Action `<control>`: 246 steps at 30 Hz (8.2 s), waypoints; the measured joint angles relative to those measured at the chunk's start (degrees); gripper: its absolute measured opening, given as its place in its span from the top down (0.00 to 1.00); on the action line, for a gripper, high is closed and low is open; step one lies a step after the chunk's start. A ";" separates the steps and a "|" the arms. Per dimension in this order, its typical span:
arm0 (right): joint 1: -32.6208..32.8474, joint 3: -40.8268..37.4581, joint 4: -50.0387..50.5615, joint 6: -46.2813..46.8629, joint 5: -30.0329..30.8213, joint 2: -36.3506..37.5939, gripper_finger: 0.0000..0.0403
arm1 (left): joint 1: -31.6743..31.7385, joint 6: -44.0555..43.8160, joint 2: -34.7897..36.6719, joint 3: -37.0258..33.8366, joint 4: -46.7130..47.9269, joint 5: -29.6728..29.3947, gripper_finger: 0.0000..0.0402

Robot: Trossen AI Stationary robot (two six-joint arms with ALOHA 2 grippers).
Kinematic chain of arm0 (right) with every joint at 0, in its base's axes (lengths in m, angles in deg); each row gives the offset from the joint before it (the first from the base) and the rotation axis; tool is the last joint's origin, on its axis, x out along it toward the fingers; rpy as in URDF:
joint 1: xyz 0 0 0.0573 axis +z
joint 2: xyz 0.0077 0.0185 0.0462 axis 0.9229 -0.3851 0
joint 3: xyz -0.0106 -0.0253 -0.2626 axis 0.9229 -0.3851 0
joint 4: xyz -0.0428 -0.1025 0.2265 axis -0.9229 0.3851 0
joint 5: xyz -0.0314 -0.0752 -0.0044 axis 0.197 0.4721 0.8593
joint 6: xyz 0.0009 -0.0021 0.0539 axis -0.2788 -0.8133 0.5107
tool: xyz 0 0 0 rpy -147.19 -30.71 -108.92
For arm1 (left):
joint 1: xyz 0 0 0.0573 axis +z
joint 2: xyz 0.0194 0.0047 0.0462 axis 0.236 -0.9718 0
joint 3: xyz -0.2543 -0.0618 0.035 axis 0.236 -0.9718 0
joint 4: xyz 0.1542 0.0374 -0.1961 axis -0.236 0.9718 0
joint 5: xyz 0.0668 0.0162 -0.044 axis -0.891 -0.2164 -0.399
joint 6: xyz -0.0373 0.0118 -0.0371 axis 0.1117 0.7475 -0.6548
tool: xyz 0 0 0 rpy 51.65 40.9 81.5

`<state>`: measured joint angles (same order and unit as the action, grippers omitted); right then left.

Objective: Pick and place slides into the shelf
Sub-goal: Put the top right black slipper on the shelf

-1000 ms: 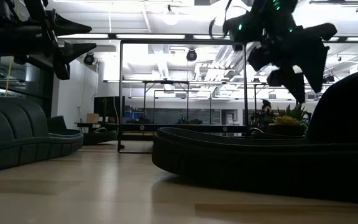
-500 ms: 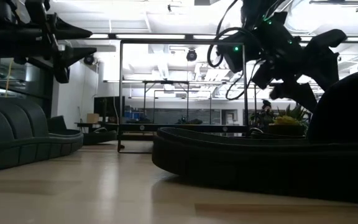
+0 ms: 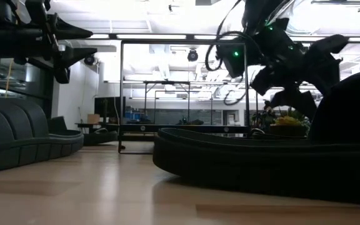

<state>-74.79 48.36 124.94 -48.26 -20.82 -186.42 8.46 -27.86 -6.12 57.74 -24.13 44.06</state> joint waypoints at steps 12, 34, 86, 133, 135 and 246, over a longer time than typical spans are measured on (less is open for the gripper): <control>0.09 -7.93 -1.84 1.05 -3.35 0.00 0.39 | 0.00 -0.02 -0.02 0.00 -0.01 -0.02 0.57; -0.35 -8.72 -5.11 0.45 -12.73 0.07 0.99 | 0.00 -0.02 -0.02 0.00 -0.02 -0.02 0.57; -12.57 18.71 -53.14 29.59 -2.03 12.74 1.00 | 0.00 12.78 0.00 0.02 -0.10 4.84 0.57; -4.89 18.64 -88.85 31.57 0.47 -0.81 1.00 | -0.02 7.37 -26.42 6.17 -21.52 4.74 0.37; -4.83 18.64 -88.84 31.54 0.63 -0.77 1.00 | 0.02 8.18 -28.36 7.32 -21.40 5.36 0.37; 7.02 45.85 -44.77 19.00 19.90 -9.18 0.58 | 0.02 -0.96 -28.58 9.92 -14.33 12.42 0.90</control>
<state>-67.78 94.22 80.17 -29.26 -0.92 -195.60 8.48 -28.82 -34.70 67.67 -38.46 56.48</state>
